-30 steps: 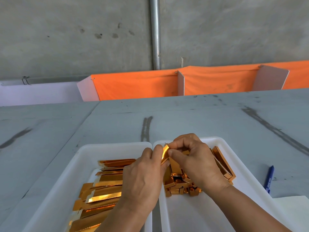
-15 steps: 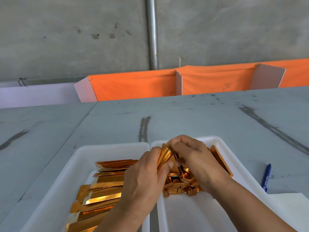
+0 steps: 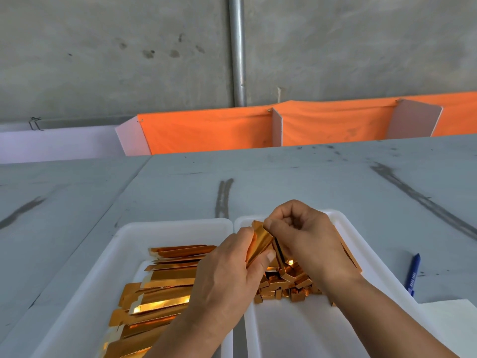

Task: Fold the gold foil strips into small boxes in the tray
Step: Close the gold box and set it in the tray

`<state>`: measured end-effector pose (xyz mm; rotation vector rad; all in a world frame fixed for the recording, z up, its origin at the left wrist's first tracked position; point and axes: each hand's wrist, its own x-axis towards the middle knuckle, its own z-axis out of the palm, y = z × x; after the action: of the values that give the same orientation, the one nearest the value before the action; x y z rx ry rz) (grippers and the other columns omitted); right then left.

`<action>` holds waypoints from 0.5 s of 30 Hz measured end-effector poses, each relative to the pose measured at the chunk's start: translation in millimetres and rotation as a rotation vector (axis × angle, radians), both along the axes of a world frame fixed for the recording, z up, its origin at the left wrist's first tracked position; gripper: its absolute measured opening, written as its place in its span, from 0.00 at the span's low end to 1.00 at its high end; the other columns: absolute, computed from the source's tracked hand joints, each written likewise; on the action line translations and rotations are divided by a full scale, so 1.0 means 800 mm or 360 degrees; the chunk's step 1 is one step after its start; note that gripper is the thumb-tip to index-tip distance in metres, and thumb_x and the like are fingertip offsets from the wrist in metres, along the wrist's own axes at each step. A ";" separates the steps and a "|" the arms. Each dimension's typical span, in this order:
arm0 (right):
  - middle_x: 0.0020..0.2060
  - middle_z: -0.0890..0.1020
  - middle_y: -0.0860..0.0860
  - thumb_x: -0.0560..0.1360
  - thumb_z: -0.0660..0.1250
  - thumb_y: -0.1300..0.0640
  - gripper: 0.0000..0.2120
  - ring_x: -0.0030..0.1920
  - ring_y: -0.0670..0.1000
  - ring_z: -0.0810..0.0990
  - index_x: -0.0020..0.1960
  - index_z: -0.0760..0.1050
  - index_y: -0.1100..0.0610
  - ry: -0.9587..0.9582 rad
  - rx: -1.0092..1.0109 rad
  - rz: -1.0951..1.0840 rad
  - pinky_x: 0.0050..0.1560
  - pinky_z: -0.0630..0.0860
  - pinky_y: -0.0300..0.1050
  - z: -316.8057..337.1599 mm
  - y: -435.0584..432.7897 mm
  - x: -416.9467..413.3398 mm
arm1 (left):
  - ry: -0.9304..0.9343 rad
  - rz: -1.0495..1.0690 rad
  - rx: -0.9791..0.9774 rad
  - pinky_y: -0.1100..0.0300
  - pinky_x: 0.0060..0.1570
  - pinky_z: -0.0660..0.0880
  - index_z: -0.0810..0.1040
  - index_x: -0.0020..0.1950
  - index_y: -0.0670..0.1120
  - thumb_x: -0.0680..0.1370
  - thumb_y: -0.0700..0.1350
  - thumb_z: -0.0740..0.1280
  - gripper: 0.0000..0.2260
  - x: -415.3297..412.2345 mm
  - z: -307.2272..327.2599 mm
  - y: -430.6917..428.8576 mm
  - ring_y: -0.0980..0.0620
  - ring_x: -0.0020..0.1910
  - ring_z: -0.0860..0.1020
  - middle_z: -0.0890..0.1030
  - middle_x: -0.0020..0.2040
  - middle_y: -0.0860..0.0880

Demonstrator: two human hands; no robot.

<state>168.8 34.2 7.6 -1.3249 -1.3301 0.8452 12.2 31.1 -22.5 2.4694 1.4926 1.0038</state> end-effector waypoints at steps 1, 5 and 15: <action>0.28 0.79 0.50 0.78 0.69 0.54 0.09 0.26 0.47 0.74 0.40 0.82 0.52 0.0195 -0.0039 0.0074 0.29 0.72 0.37 0.002 -0.001 -0.001 | -0.0050 -0.0013 -0.0002 0.72 0.31 0.64 0.67 0.55 0.58 0.73 0.69 0.50 0.20 -0.001 0.002 0.000 0.59 0.36 0.73 0.70 0.37 0.59; 0.29 0.79 0.55 0.82 0.60 0.60 0.19 0.25 0.49 0.76 0.39 0.86 0.58 0.1073 -0.0298 0.0387 0.26 0.75 0.39 0.009 0.002 0.003 | -0.0146 -0.0059 0.0038 0.70 0.29 0.62 0.65 0.49 0.58 0.76 0.66 0.56 0.13 -0.004 0.006 -0.001 0.58 0.30 0.70 0.67 0.32 0.57; 0.30 0.78 0.55 0.72 0.73 0.59 0.04 0.26 0.49 0.74 0.47 0.84 0.54 0.0744 -0.0207 0.0486 0.30 0.75 0.39 -0.001 0.006 0.003 | -0.0088 -0.0005 0.0057 0.72 0.29 0.63 0.66 0.51 0.57 0.75 0.66 0.54 0.15 -0.004 0.007 -0.001 0.59 0.32 0.71 0.68 0.34 0.58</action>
<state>171.0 39.3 6.4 -0.9474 -1.1273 1.3770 8.7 30.6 -17.1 2.4458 1.4668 1.0979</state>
